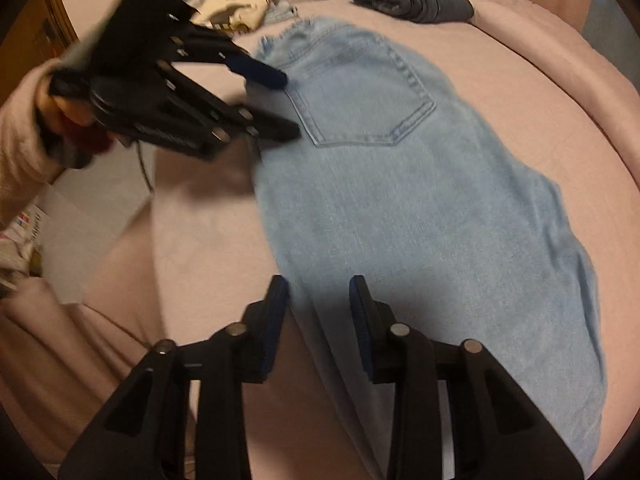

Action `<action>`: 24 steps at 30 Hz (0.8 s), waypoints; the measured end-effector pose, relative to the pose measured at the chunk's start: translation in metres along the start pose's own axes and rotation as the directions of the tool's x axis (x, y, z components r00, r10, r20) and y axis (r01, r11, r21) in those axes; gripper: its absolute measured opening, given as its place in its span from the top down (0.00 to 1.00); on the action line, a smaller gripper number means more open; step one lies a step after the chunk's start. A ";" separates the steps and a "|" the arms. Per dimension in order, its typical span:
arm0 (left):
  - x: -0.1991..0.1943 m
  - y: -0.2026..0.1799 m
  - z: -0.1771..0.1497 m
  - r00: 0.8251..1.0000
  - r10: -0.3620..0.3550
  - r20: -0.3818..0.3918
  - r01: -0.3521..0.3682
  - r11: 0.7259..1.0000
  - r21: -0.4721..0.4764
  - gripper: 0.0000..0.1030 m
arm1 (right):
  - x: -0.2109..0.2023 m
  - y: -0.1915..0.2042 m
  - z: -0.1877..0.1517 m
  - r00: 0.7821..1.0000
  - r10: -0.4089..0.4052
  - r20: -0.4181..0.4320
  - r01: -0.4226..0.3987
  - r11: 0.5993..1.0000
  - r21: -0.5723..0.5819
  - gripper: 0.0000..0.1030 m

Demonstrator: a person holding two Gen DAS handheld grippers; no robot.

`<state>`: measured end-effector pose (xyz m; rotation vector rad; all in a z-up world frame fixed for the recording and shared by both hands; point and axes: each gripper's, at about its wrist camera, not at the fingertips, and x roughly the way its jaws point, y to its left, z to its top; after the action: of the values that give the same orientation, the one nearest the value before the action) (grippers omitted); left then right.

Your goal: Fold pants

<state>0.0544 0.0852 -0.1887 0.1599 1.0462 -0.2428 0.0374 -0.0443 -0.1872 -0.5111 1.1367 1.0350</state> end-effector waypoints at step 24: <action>-0.004 0.003 0.006 1.000 -0.009 0.000 0.009 1.000 -0.028 0.41 | -0.006 0.005 -0.004 0.999 0.038 0.004 -0.038 0.998 0.041 0.79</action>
<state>0.0585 0.0870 -0.1818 0.1299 1.0503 -0.2357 0.0310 -0.0472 -0.1826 -0.4572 1.1661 1.0427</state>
